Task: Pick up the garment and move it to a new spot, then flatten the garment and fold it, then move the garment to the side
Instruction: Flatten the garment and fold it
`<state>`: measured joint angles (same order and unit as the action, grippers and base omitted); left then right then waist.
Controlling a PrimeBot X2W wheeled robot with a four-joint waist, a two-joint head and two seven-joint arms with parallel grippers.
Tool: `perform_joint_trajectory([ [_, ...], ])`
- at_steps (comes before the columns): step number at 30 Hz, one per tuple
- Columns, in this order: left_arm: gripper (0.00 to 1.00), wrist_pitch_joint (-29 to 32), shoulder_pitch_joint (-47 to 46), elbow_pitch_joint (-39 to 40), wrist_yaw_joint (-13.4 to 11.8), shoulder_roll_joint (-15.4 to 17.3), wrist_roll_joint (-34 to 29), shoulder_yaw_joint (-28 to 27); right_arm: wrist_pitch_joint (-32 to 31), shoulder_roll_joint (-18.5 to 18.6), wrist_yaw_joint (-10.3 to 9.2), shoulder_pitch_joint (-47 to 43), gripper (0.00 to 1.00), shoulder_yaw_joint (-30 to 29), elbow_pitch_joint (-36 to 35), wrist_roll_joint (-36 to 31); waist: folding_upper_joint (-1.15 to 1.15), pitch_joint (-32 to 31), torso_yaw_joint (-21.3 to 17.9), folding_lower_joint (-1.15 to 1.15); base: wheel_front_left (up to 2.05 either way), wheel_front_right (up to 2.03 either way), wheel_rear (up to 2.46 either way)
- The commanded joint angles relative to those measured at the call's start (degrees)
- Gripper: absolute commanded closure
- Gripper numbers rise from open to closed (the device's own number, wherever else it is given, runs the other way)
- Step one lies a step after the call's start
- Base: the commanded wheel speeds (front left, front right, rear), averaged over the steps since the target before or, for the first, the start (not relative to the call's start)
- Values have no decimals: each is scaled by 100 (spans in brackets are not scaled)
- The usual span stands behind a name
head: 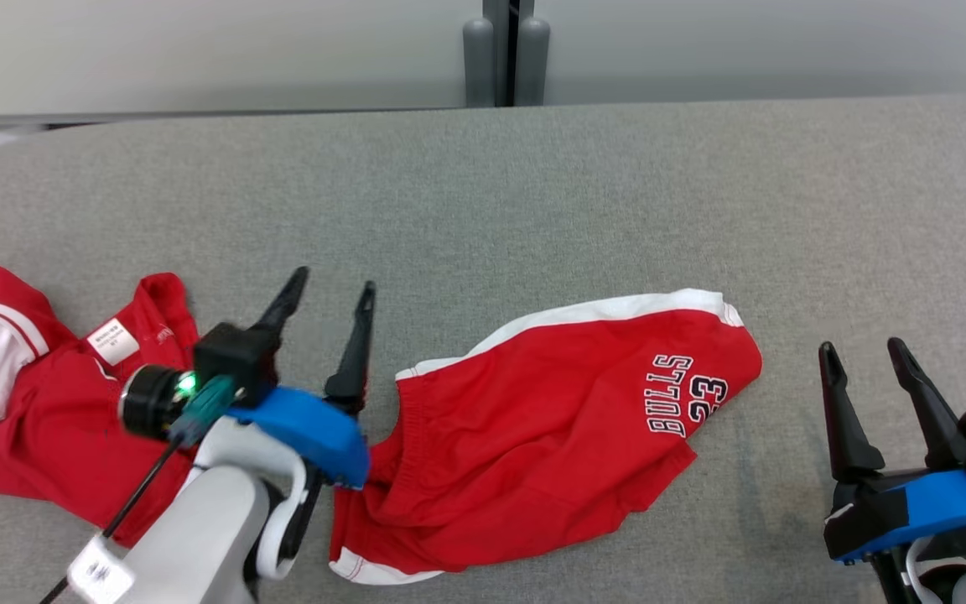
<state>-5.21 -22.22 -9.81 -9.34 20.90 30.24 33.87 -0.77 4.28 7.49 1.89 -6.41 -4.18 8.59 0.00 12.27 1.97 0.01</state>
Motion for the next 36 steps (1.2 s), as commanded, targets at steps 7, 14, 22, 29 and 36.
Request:
perform_joint_trajectory([
  [7,0,1034,-659,-1323,620,-365,268,506,76,14,1,214,0,83,198,67,0,223,-177,-1,0,0,0],
  [14,0,1620,-806,-2065,993,-503,455,765,139,-8,1,276,0,26,349,95,0,331,-237,-1,0,0,0],
  [22,100,1683,-966,-2409,1130,-518,390,915,147,187,1,518,0,158,701,126,0,397,-210,-1,0,0,0],
  [29,100,1476,-1207,-2322,1065,-633,293,932,147,565,1,1066,0,369,1439,363,0,598,10,-1,0,0,0],
  [36,100,1280,-1401,-2185,996,-731,230,941,118,799,1,1754,0,752,2099,508,0,995,286,-1,0,0,0],
])
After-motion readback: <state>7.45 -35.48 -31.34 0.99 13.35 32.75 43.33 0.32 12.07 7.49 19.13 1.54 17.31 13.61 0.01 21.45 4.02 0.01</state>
